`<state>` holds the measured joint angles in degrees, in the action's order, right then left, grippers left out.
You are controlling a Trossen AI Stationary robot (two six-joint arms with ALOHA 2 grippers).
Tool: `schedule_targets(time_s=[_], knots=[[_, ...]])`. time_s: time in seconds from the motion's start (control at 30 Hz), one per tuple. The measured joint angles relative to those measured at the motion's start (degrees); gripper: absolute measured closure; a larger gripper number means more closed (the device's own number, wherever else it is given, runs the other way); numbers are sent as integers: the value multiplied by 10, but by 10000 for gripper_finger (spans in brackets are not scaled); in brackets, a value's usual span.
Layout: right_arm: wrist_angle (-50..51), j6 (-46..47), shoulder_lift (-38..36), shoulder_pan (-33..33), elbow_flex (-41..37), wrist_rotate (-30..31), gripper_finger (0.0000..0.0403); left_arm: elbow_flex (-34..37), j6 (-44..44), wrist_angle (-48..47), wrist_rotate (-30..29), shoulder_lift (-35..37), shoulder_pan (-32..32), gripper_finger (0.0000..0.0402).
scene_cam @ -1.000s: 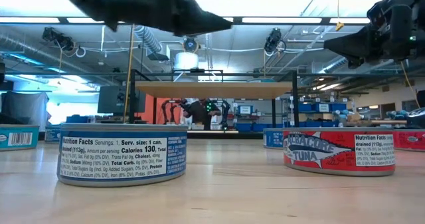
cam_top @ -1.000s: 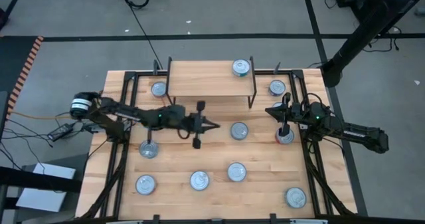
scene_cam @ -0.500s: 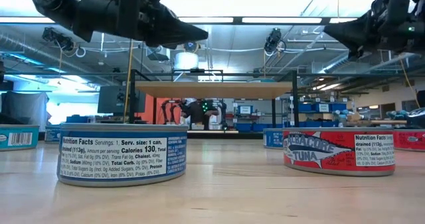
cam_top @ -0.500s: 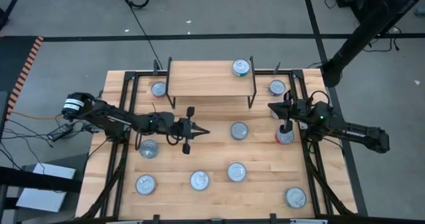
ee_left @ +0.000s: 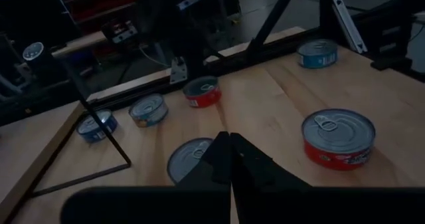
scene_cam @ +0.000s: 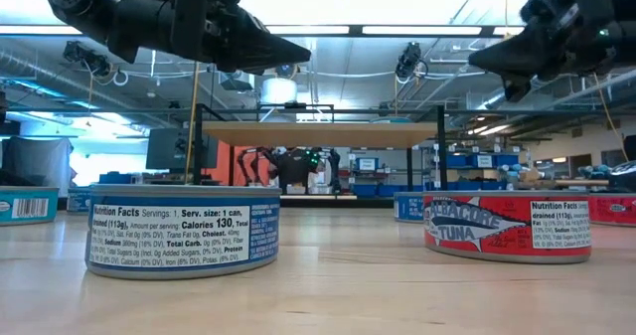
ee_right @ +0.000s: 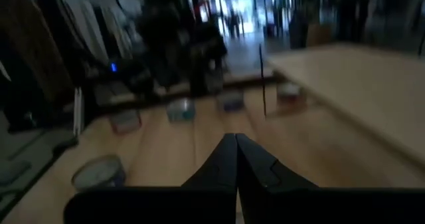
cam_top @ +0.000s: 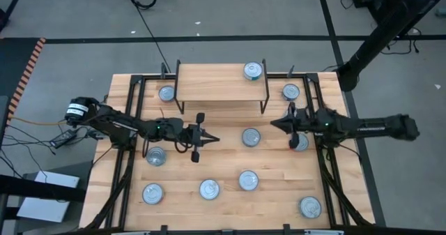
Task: Stack canned seafood by type on shelf
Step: Put the red tuna can on the shelf
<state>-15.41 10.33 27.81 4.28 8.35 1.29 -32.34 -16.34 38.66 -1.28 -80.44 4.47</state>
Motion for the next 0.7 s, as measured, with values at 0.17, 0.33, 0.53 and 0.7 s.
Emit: schedule_targets(time_s=[0.17, 0.33, 0.53, 0.7], knots=[[40, 54, 115, -74, 57, 59, 395, 0, 1, -8, 0, 0, 0, 401], [104, 112, 231, -129, 125, 103, 394, 0, 1, -13, 0, 0, 0, 401], [146, 182, 353, -180, 206, 90, 389, 0, -8, -13, 0, 0, 0, 401], [194, 245, 446, -215, 265, 61, 356, 0, -13, -13, -2, 0, 0, 401]])
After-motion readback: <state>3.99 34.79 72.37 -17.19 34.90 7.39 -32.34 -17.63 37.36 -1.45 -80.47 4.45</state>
